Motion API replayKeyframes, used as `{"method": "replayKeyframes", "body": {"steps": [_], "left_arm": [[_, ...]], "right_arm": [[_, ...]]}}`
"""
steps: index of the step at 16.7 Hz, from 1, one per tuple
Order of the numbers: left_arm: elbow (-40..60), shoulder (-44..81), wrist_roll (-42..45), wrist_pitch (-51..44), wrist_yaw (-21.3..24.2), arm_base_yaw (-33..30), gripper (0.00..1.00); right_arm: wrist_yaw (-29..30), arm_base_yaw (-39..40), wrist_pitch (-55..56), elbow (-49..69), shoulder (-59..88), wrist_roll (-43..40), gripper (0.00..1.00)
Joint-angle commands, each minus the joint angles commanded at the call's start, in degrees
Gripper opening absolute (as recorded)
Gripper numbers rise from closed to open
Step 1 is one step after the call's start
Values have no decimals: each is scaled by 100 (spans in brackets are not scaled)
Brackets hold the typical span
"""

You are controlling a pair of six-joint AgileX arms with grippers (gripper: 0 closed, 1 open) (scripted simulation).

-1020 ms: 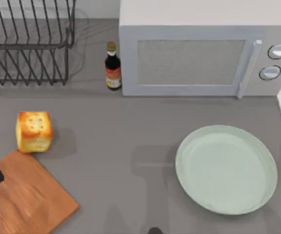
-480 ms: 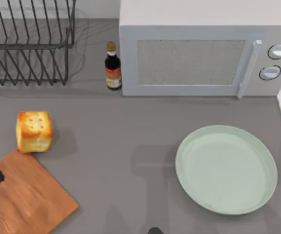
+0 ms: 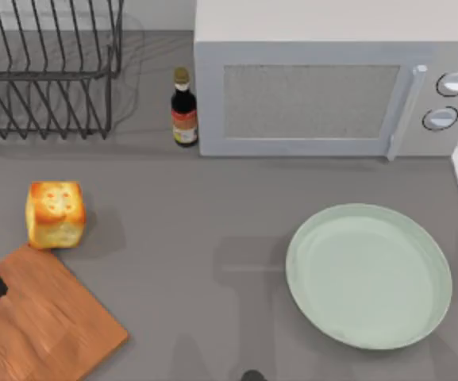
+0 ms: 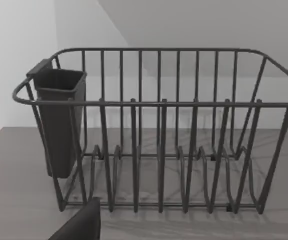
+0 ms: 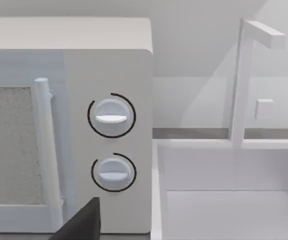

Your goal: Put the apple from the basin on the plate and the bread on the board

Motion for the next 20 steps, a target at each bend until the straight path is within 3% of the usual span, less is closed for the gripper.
{"method": "replayKeyframes", "body": {"steps": [10, 14, 20], "left_arm": [[0, 0, 0, 0, 0, 0, 100], [0, 0, 0, 0, 0, 0, 100], [0, 0, 0, 0, 0, 0, 100]], "right_arm": [[1, -95, -370, 552, 596, -89, 100], [2, -314, -1221, 1820, 2144, -293, 100], [6, -758, -2951, 4415, 5630, -707, 100]]}}
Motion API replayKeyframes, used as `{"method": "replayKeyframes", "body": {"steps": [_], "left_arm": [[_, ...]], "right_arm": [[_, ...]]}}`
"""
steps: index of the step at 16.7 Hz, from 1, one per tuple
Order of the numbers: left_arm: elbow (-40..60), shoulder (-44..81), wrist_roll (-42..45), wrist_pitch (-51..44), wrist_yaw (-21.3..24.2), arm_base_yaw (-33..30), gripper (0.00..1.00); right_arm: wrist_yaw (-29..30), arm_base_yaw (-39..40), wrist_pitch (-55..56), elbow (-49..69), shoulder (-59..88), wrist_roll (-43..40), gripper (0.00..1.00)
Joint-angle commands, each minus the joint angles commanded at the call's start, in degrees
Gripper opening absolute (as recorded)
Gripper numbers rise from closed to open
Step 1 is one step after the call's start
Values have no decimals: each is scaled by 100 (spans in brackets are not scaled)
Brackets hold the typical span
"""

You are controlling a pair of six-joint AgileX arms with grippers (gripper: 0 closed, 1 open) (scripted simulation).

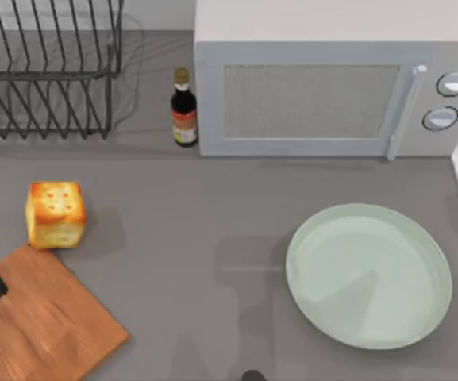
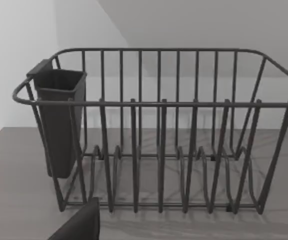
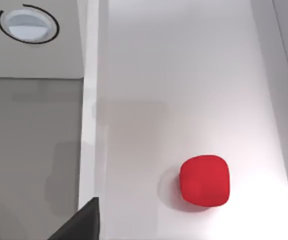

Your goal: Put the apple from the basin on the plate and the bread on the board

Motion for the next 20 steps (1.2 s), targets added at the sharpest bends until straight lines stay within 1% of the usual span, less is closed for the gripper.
{"method": "replayKeyframes", "body": {"steps": [6, 10, 14, 20], "left_arm": [[0, 0, 0, 0, 0, 0, 100], [0, 0, 0, 0, 0, 0, 100], [0, 0, 0, 0, 0, 0, 100], [0, 0, 0, 0, 0, 0, 100]], "right_arm": [[3, -441, -1717, 2582, 3622, -412, 100], [5, -659, -2566, 3861, 5415, -615, 100], [6, -774, -3011, 4523, 6292, -722, 100], [7, -752, -3036, 4562, 6352, -726, 100]]}}
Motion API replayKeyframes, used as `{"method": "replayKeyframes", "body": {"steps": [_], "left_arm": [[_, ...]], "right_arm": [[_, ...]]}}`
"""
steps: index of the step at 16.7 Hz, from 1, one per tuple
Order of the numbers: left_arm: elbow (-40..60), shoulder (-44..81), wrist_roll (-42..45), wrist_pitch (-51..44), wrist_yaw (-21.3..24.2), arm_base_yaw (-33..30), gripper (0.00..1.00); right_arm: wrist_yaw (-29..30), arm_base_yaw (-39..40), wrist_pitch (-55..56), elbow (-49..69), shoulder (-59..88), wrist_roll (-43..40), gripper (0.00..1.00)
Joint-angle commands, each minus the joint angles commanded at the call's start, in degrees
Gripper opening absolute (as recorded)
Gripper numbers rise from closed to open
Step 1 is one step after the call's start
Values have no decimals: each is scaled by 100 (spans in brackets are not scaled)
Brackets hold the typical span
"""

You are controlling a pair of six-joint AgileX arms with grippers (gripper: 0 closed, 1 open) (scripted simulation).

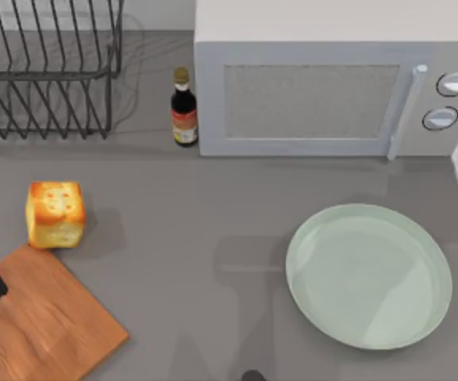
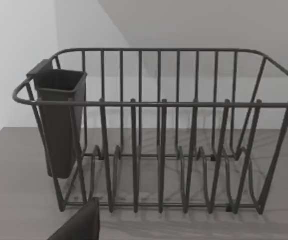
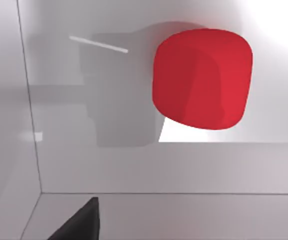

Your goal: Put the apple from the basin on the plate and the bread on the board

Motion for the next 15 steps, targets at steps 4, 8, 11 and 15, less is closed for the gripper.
{"method": "replayKeyframes", "body": {"steps": [4, 8, 11, 15], "left_arm": [[0, 0, 0, 0, 0, 0, 100], [0, 0, 0, 0, 0, 0, 100], [0, 0, 0, 0, 0, 0, 100], [0, 0, 0, 0, 0, 0, 100]], "right_arm": [[2, -4, 365, -141, 240, 3, 100], [8, -13, 1326, -503, 839, 10, 100], [12, -20, 2140, -815, 1326, 17, 100], [16, -24, 2742, -1056, 1694, 24, 100]]}}
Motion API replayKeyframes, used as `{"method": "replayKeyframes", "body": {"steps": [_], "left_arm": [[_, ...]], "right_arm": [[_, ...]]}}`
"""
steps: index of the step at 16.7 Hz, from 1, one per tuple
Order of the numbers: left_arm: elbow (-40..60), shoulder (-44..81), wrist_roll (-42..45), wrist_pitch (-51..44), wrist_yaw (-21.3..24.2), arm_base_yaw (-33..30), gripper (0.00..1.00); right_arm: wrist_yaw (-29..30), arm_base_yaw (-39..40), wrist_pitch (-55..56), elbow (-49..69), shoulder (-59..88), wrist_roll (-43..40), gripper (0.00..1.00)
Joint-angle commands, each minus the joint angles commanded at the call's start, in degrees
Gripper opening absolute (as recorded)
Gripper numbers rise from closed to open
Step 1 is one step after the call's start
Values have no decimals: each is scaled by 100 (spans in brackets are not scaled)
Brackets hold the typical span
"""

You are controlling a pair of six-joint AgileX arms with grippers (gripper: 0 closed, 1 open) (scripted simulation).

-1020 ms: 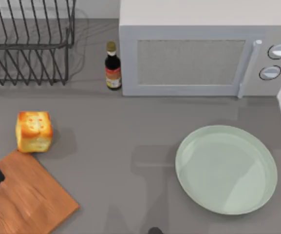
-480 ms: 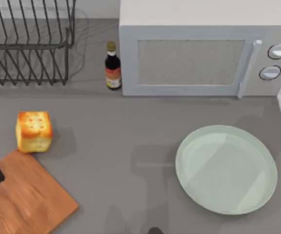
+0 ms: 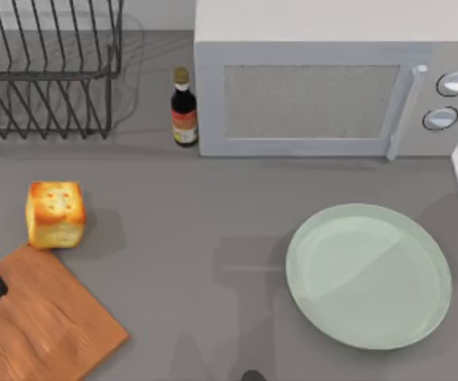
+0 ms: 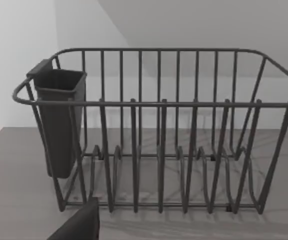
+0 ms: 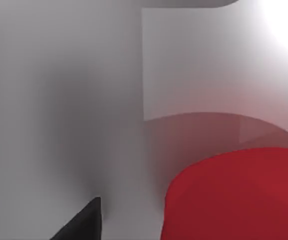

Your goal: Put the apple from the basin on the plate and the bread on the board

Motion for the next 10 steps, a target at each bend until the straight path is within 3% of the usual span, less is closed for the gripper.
{"method": "replayKeyframes", "body": {"steps": [4, 10], "left_arm": [[0, 0, 0, 0, 0, 0, 100], [0, 0, 0, 0, 0, 0, 100]], "right_arm": [[0, 0, 10, -5, 6, 0, 100], [0, 0, 10, -5, 6, 0, 55]]}}
